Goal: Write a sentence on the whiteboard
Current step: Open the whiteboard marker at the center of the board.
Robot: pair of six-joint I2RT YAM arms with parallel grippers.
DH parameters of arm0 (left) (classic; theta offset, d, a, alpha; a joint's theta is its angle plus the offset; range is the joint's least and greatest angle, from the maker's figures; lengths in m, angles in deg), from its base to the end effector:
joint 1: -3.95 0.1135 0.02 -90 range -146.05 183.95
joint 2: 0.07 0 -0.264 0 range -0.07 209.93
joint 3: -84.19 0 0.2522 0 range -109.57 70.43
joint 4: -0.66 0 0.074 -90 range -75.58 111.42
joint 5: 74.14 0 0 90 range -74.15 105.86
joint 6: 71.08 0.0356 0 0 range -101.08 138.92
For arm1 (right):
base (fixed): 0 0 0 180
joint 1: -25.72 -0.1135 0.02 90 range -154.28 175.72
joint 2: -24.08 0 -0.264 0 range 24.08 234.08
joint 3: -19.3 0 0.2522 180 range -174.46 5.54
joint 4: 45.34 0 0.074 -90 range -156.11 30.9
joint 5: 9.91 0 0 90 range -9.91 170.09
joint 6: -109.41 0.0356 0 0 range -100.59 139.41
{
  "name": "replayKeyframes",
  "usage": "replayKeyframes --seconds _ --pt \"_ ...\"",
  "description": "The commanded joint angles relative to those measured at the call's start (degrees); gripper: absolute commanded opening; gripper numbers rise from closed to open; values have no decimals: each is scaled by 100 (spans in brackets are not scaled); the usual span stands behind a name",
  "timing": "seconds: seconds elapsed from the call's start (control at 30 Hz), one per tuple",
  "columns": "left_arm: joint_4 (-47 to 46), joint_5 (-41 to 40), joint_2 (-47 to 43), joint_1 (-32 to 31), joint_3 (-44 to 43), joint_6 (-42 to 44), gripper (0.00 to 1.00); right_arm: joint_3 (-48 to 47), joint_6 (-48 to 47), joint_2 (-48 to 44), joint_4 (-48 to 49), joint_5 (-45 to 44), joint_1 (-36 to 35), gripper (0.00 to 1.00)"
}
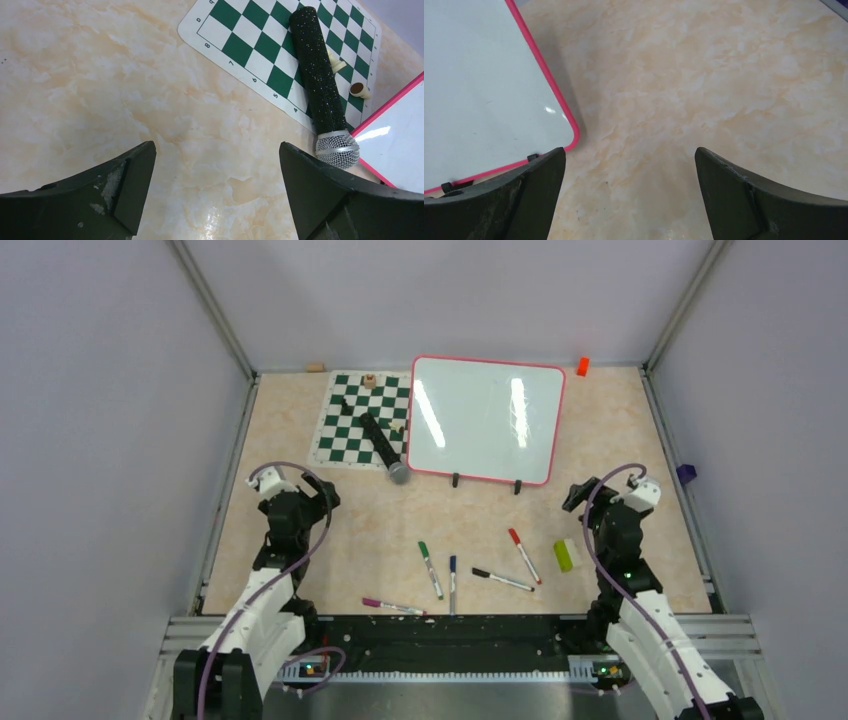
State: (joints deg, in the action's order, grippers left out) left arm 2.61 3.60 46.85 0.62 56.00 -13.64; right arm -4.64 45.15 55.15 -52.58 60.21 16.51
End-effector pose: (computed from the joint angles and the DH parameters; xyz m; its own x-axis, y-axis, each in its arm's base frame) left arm 0.1804 -0.0029 0.1869 -0.2210 -0.5139 -0.8289 -0.3091 0.8430 -0.4403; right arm 0.1483 0.0118 0.1918 -0.1448 0.3903 -0.9092 0.2637 0.9009 0.3447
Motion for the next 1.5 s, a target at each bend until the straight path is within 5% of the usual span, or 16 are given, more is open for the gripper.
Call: replayKeyframes --seconds 0.0,0.4,0.63,0.93,1.1,1.23,1.47 --pt "-63 188 -59 -9 -140 -127 99 -291 389 27 -364 -233 14 99" --pt "-758 706 -636 -9 733 -845 99 -2438 132 1187 -2847 978 -327 99" --pt "-1043 2027 -573 -18 641 -485 99 -3273 398 2063 -3786 231 -2208 93" --pt "-1465 3632 451 -192 427 -516 98 -3766 1855 3103 -4217 -345 -4778 84" --pt "-1353 3502 264 -783 519 -441 97 -3857 3581 3805 -3802 -1080 -6434 75" --pt "-1127 2998 -146 -1329 516 -198 97 -4389 4307 4832 -4239 -1578 -6980 68" --pt "-869 2796 -581 -1519 589 -190 96 -5054 4106 5834 -4134 -1329 -7364 57"
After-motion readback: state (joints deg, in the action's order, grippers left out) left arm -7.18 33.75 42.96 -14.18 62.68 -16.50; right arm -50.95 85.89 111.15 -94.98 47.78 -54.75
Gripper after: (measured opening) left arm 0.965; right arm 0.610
